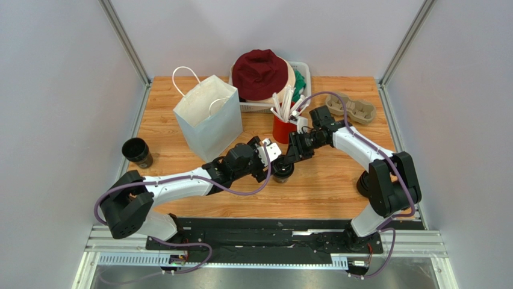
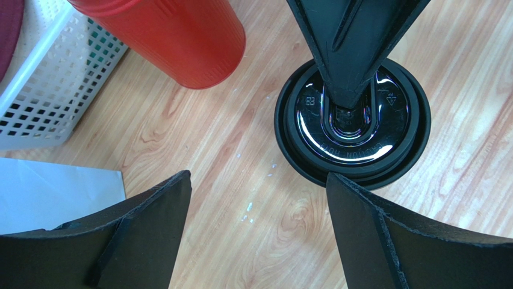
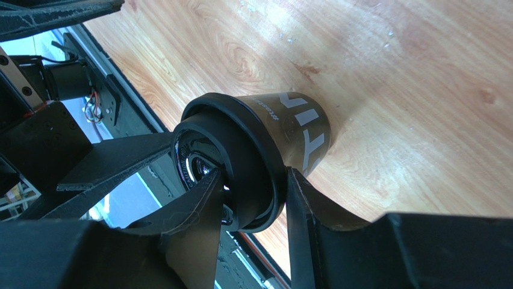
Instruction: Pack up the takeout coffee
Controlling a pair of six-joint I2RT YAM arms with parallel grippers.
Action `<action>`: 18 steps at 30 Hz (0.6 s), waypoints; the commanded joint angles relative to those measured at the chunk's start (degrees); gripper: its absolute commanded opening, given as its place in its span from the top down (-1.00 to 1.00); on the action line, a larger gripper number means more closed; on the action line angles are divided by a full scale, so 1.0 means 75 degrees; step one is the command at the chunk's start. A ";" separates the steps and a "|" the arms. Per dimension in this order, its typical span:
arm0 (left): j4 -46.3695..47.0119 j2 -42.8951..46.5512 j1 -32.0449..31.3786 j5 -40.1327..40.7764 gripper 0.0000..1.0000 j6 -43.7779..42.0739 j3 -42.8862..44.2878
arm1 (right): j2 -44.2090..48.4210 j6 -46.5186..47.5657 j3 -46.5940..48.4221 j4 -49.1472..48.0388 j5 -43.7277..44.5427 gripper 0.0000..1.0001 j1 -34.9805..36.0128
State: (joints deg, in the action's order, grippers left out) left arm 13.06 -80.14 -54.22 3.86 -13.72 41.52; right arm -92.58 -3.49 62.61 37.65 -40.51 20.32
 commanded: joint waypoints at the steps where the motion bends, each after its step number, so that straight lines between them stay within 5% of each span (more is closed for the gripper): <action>1: -0.0183 -0.0740 -0.0212 0.0025 -0.84 -0.0199 -0.0110 | -0.0266 0.0020 -0.0238 -0.0227 0.0584 0.32 0.0256; 18: -0.0323 0.0033 -0.0236 0.0271 -0.85 -0.0409 0.0242 | 0.0378 0.0242 0.0288 0.0183 0.0632 -0.04 0.0326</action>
State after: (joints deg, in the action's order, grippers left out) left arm 13.93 -80.36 -55.20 6.52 -14.96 41.71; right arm -91.00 -2.87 63.16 37.39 -36.38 21.43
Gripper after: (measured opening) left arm 0.920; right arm 0.514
